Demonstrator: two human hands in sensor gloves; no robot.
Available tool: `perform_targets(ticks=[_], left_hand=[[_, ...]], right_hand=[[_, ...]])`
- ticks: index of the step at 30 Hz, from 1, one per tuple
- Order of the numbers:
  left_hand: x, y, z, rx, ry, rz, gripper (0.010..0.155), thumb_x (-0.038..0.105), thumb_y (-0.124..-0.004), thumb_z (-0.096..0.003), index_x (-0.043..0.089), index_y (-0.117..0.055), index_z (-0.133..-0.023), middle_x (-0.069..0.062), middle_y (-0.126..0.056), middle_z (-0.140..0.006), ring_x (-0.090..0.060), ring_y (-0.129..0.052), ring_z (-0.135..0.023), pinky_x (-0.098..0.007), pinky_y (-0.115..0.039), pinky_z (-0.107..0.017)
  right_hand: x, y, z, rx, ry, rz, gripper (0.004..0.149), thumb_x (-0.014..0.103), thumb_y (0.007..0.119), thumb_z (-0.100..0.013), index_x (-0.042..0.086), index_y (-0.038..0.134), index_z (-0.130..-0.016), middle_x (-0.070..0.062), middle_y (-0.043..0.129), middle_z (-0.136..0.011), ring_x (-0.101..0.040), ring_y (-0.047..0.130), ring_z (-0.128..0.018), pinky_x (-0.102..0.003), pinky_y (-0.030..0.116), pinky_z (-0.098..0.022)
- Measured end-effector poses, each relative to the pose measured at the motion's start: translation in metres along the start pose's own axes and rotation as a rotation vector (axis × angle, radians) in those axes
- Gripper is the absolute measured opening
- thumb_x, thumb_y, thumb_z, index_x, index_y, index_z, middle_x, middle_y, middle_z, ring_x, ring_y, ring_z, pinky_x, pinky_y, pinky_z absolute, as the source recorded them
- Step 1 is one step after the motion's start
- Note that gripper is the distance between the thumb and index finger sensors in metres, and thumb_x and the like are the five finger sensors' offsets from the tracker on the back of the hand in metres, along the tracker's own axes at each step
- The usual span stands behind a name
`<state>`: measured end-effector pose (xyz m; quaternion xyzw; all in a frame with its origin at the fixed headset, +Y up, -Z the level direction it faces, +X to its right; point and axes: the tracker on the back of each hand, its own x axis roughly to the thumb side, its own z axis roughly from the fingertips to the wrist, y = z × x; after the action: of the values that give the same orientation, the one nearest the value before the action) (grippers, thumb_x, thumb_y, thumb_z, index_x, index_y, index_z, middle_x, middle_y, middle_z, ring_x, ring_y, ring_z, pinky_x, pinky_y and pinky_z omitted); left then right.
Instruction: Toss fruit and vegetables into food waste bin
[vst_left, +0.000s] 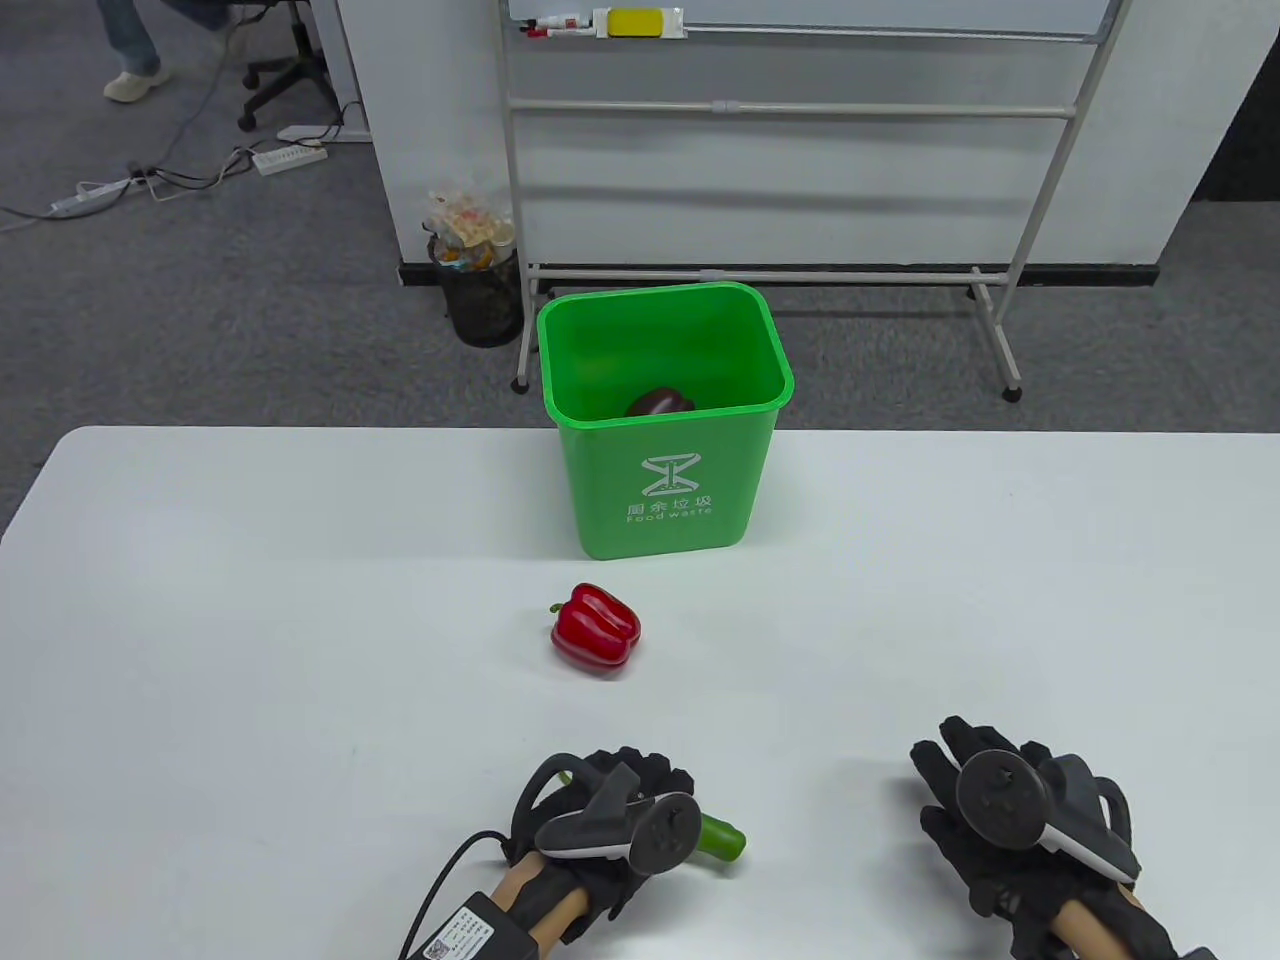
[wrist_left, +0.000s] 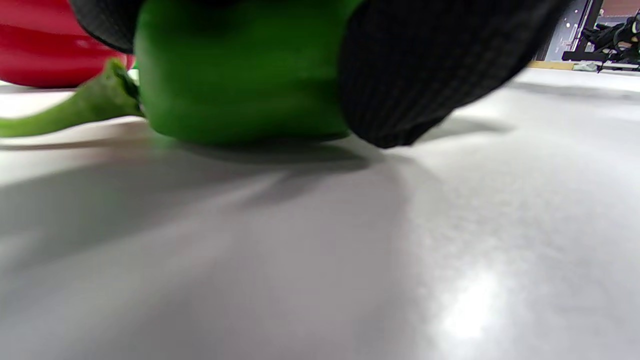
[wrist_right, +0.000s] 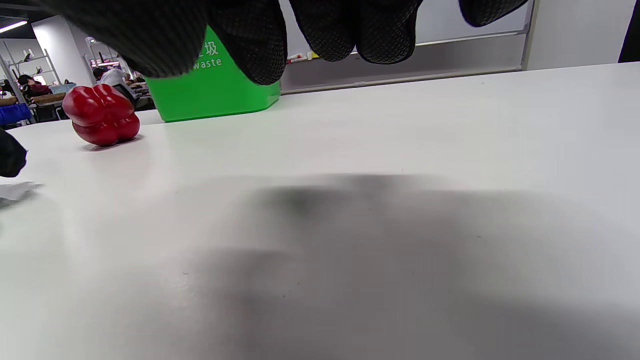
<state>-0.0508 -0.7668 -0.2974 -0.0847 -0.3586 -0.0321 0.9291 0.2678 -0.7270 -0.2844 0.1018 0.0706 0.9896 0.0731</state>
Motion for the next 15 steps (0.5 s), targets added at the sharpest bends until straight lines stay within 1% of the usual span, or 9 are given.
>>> perform_targets(ticks=[3,6,8,10,14,15], left_hand=[[-0.0016,0.0006,-0.0003,0.029,0.000,0.019,0.079,0.033,-0.097,-0.0346,0.009,-0.056,-0.098,-0.022,-0.066,-0.100,-0.050,-0.074,-0.089,-0.067,-0.063,-0.064],[-0.0025,0.0016,0.0000,0.036,0.002,0.051,0.078,0.033,-0.097,-0.0343,0.009,-0.057,-0.097,-0.021,-0.068,-0.100,-0.050,-0.076,-0.087,-0.067,-0.064,-0.063],[-0.0028,0.0031,0.0006,0.043,-0.004,0.126,0.078,0.034,-0.097,-0.0345,0.008,-0.057,-0.097,-0.022,-0.068,-0.099,-0.050,-0.077,-0.087,-0.066,-0.065,-0.063],[-0.0030,0.0044,0.0013,0.045,-0.020,0.236,0.079,0.036,-0.097,-0.0347,0.008,-0.057,-0.097,-0.022,-0.068,-0.099,-0.050,-0.077,-0.086,-0.065,-0.066,-0.063],[-0.0032,0.0046,0.0012,0.033,-0.085,0.591,0.079,0.041,-0.095,-0.0357,0.007,-0.058,-0.097,-0.022,-0.072,-0.096,-0.049,-0.082,-0.081,-0.061,-0.071,-0.061],[-0.0030,0.0041,0.0007,0.033,-0.112,0.705,0.080,0.043,-0.095,-0.0360,0.006,-0.058,-0.096,-0.023,-0.073,-0.095,-0.048,-0.084,-0.080,-0.060,-0.073,-0.060]], right_hand=[[-0.0003,-0.0002,0.0005,0.001,0.001,-0.003,0.070,0.047,0.072,-0.043,0.022,0.058,-0.106,-0.012,0.044,-0.115,-0.043,0.052,-0.109,-0.073,0.039,-0.073],[-0.0014,-0.0003,0.0008,0.003,0.002,-0.011,0.070,0.047,0.072,-0.043,0.022,0.058,-0.106,-0.013,0.044,-0.115,-0.043,0.052,-0.109,-0.073,0.039,-0.073],[-0.0017,-0.0002,0.0008,0.006,0.004,-0.014,0.069,0.047,0.072,-0.043,0.022,0.058,-0.106,-0.012,0.044,-0.115,-0.043,0.052,-0.109,-0.073,0.039,-0.073],[-0.0012,0.0006,0.0004,0.011,0.002,-0.012,0.069,0.047,0.072,-0.043,0.022,0.058,-0.106,-0.012,0.044,-0.115,-0.043,0.052,-0.109,-0.073,0.039,-0.073],[0.0004,0.0028,0.0002,0.025,-0.002,0.003,0.069,0.047,0.072,-0.043,0.022,0.058,-0.106,-0.012,0.044,-0.115,-0.043,0.052,-0.109,-0.073,0.039,-0.073],[0.0007,0.0030,0.0002,0.026,-0.003,0.003,0.069,0.048,0.072,-0.043,0.022,0.058,-0.106,-0.013,0.044,-0.115,-0.043,0.052,-0.109,-0.073,0.039,-0.073]])
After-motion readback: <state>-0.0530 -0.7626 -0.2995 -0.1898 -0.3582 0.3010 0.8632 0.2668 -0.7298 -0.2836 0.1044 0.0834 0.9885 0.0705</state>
